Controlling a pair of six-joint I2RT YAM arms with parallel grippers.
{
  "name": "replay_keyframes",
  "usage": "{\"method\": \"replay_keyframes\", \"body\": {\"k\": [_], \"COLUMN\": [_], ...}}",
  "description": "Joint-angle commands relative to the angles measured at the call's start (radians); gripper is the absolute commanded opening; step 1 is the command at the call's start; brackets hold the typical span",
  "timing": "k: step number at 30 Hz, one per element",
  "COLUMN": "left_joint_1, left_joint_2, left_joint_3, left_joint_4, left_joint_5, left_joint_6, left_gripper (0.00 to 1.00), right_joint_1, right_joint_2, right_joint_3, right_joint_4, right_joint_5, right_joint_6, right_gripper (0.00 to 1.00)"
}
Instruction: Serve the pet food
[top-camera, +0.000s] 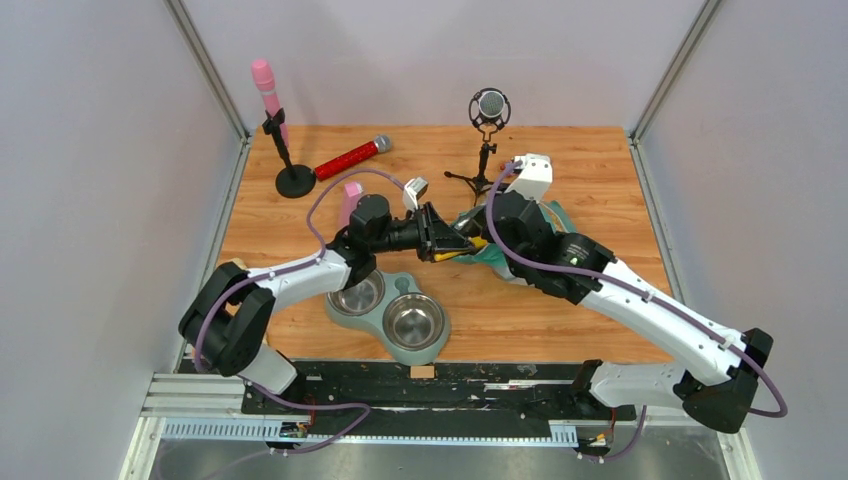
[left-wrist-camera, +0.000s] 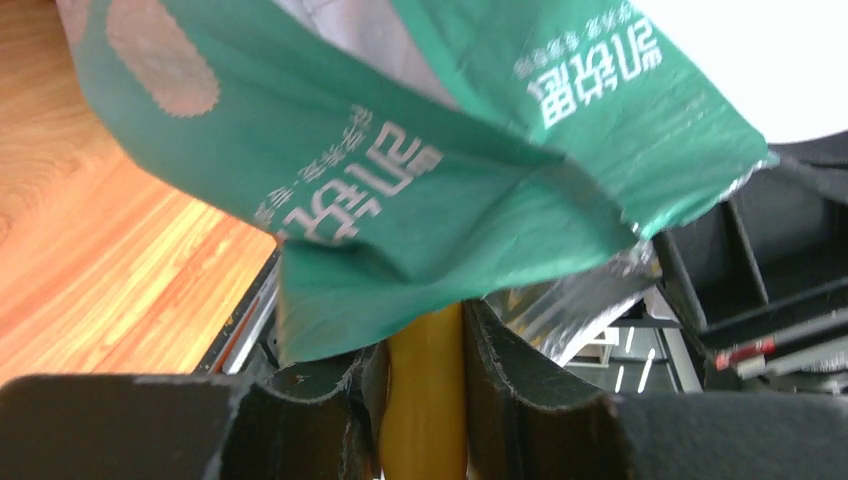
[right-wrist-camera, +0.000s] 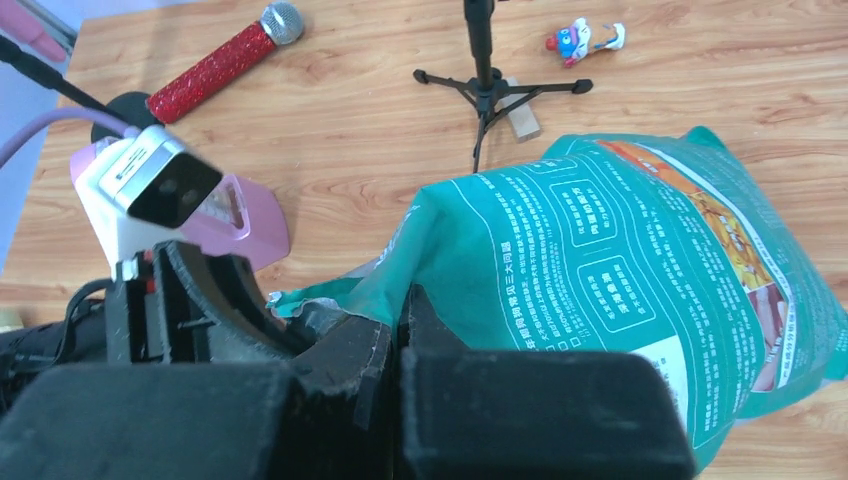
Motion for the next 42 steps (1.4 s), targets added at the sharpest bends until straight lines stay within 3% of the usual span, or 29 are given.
{"method": "replay_keyframes", "body": {"k": [1, 8, 24, 30, 35, 42], "left_joint_1": [0.007, 0.013, 0.095, 0.12, 0.141, 0.148], "left_joint_2": [-0.071, -0.174, -0.325, -0.342, -0.314, -0.317], "left_joint_3": [-0.049, -0.07, -0.166, -0.216, -0.262, -0.253], "left_joint_4": [0.038, -0.081, -0.106, -0.035, 0.126, 0.077], "left_joint_5": [-0.035, -0.103, -0.097, -0.063, -0.012, 0.003], "left_joint_6": [-0.001, 0.067, 0.132, 0.115, 0.06, 0.069], "left_gripper": [0.0, 0.0, 0.0, 0.0, 0.0, 0.0], "right_joint_1": [-0.005, -0.006, -0.006, -0.006, -0.005, -0.006], "right_joint_2": [-0.108, -0.147, -0.191, -0.201, -0.22, -0.226], "right_joint_3": [0.029, -0.008, -0.043, -0.051, -0.064, -0.065], "right_joint_4": [0.188, 0.188, 0.194, 0.202, 0.216, 0.223], "right_joint_5": [0.102, 0.045, -0.005, -0.009, -0.012, -0.002], "right_joint_6": [-0.004, -0.034, -0.074, -0.07, -0.074, -0.078], "right_gripper": [0.0, 0.0, 0.0, 0.0, 0.0, 0.0]}}
